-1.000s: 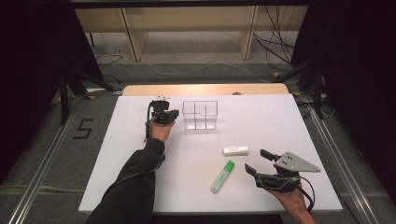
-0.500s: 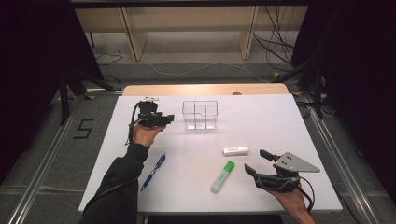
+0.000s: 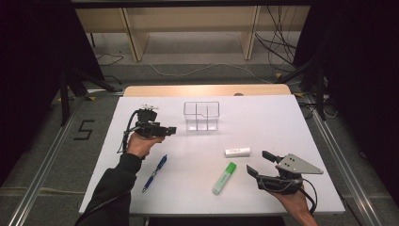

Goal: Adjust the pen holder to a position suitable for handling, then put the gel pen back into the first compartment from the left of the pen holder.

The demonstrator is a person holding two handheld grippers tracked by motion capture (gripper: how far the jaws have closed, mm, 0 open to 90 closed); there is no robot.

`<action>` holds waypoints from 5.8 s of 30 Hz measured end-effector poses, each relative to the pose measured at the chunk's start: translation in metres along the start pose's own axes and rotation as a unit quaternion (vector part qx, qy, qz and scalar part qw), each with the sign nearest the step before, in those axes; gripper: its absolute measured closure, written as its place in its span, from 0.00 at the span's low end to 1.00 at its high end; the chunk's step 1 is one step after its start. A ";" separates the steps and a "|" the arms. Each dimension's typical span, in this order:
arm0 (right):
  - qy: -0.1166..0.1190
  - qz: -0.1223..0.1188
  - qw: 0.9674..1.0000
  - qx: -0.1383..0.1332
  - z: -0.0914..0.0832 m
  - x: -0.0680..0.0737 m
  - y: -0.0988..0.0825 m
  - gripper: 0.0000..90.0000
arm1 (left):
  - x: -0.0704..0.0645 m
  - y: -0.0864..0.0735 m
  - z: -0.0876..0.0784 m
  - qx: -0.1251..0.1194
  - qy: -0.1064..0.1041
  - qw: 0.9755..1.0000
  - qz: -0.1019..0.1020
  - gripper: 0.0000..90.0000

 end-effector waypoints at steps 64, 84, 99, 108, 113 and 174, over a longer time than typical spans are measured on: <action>0.004 -0.005 1.000 0.012 0.002 0.003 -0.005 0.27 | -0.020 -0.107 -0.030 0.155 0.034 0.986 0.055 0.27; 0.010 -0.008 1.000 0.015 0.004 0.004 -0.006 0.27 | -0.015 -0.122 -0.030 0.194 0.048 0.978 0.059 0.37; 0.014 -0.012 1.000 0.020 0.006 0.008 -0.007 0.27 | -0.014 -0.129 -0.028 0.212 0.047 0.974 0.066 0.63; 0.016 -0.016 1.000 0.018 0.007 0.010 -0.006 0.27 | -0.010 -0.134 -0.024 0.235 0.054 0.968 0.065 0.71; 0.016 -0.014 1.000 0.019 0.007 0.010 -0.007 0.27 | -0.010 -0.134 -0.023 0.240 0.059 0.966 0.070 0.74; 0.034 -0.233 0.972 0.005 0.033 0.069 0.006 0.28 | -0.155 -0.051 0.027 0.318 -0.120 0.905 0.257 0.88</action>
Point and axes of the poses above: each handheld gripper's, and its own axes: z roughly forward along the jaws, y roughly out of its top, x roughly to its left, the point moved 9 cm from there along z, roughly forward along the jaws, and after that the axes turned 9 degrees about -y, right-handed, at the moved point
